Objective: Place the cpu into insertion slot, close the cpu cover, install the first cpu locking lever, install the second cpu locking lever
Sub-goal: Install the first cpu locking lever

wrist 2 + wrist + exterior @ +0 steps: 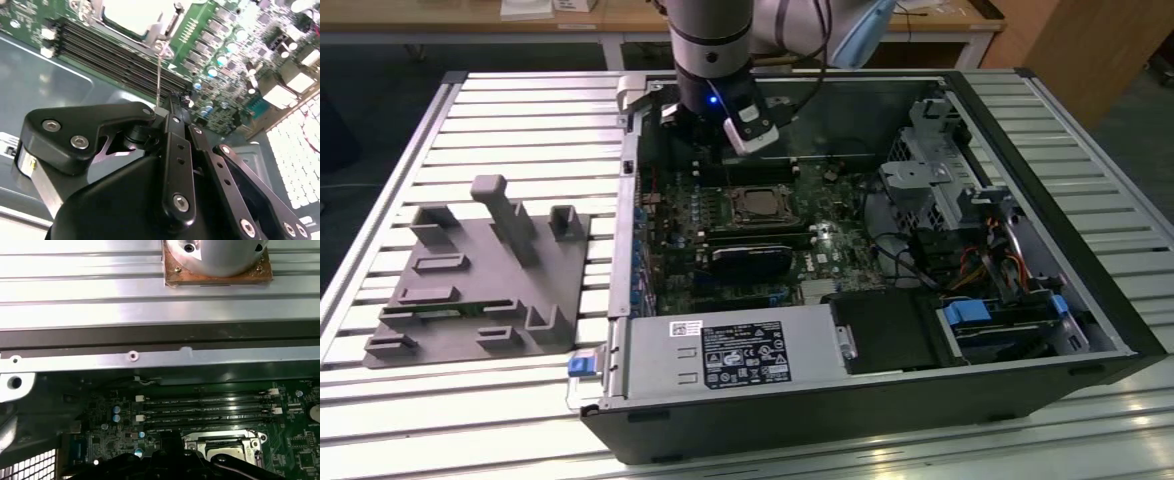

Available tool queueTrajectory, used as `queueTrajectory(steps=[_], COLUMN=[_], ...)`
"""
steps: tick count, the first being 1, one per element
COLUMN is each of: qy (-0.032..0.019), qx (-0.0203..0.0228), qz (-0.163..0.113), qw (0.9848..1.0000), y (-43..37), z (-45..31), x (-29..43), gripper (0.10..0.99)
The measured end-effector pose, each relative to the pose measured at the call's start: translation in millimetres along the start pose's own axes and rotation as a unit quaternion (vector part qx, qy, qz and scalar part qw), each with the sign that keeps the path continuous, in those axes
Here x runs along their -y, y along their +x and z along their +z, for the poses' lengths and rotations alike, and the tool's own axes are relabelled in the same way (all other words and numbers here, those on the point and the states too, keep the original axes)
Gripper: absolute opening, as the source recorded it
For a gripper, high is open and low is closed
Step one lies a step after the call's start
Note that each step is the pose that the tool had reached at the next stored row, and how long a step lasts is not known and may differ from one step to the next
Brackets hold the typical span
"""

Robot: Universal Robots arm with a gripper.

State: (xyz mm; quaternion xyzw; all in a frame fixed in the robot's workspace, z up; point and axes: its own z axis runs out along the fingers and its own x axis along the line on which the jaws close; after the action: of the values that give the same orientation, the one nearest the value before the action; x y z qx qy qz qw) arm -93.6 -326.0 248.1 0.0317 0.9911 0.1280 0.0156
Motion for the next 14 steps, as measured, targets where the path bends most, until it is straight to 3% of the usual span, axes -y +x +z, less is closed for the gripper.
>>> queueTrajectory(steps=[9,14], qy=[0.0003,0.0015], qx=[-0.0032,-0.0042], qz=[0.001,0.001], qw=[1.0000,1.0000], y=[-34.9,-50.3], z=[1.4,1.9], x=[-2.1,-3.0], gripper=[0.106,0.106])
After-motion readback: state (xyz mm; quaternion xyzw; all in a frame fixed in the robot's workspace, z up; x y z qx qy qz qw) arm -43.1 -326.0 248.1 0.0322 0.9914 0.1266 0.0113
